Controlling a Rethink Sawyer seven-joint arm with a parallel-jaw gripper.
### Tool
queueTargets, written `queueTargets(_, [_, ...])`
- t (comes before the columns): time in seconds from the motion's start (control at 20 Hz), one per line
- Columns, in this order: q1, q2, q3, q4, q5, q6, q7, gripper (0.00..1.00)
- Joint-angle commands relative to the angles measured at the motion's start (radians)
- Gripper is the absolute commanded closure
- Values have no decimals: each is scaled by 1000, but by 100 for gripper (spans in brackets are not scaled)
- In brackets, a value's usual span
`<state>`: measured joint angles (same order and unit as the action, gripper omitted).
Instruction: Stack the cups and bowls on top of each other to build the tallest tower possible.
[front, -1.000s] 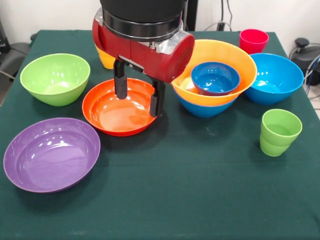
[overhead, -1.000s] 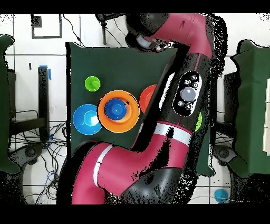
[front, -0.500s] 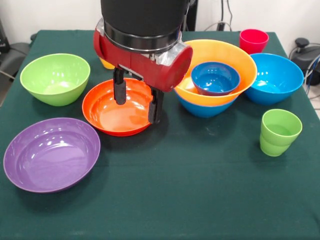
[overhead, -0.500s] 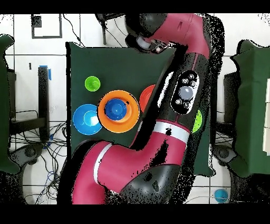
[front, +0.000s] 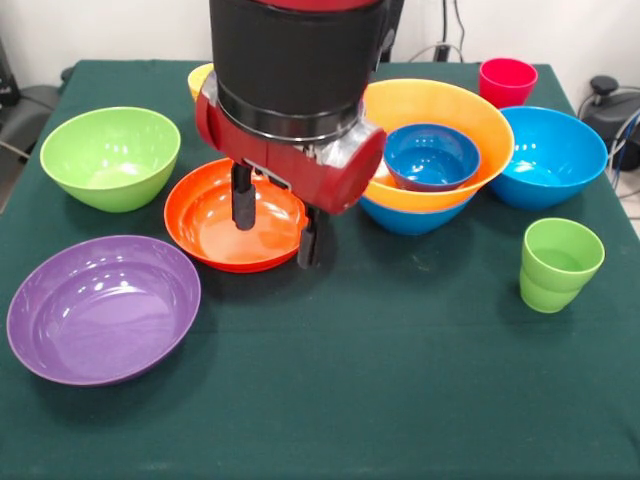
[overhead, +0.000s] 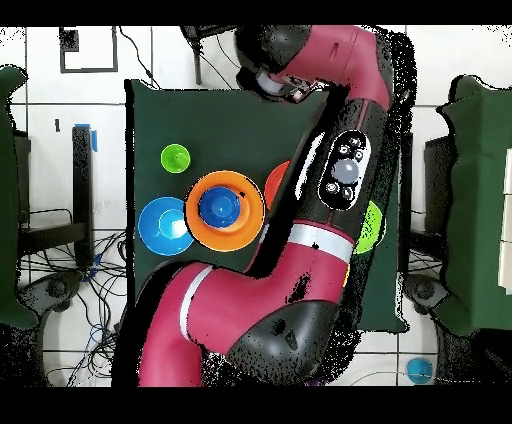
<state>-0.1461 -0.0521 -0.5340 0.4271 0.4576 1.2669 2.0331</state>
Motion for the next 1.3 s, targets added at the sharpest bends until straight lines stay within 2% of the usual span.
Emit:
queueTargets(0.05, [34, 66, 12, -39, 21, 102, 266, 0])
queueTargets(0.75, [2, 140, -95, -154, 90, 156, 263, 0])
queueTargets(1.05, [1, 110, -120, -119, 87, 181, 228, 0])
queueTargets(1.3, [19, 54, -106, -19, 49, 158, 197, 0])
